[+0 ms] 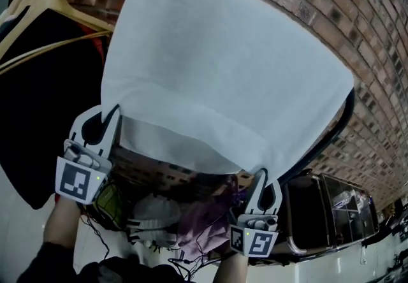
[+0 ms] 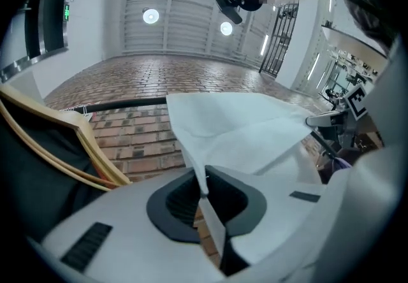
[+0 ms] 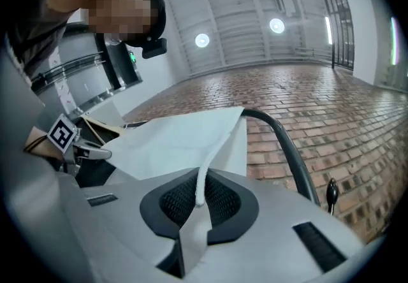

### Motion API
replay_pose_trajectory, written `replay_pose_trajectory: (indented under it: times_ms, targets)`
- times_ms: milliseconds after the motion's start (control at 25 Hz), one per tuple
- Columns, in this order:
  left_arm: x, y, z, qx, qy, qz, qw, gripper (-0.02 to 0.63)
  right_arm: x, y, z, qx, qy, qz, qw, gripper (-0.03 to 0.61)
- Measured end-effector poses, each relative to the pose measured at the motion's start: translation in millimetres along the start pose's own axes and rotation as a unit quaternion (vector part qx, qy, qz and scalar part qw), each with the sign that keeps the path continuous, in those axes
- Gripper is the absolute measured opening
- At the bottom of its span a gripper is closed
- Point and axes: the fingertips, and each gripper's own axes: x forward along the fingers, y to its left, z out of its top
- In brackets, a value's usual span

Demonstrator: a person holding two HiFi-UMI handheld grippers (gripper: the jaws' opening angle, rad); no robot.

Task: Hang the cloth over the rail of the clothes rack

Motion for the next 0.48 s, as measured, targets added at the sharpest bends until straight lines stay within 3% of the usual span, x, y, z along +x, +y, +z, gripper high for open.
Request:
replay_pose_trajectory:
  times_ms: [80,320,480]
  targets:
    - [-2,-4,-10,-0.003,0.010,0.007,0.9999,0.034,-10,-4,-18,-0.003,0.021,-0.014,1.000,0.027]
    - [-10,-20,-44,-0.027,0.037,-0.006,0.9989,0.035,-17,0,-34,0.003,0.029,-0.002,1.000,0.028]
    - [-20,-34,-69,-0.015,0.054,-0.004,0.9984,0.035,-35,1,-54,-0.005,0.046,-0.007,0.999,0.028]
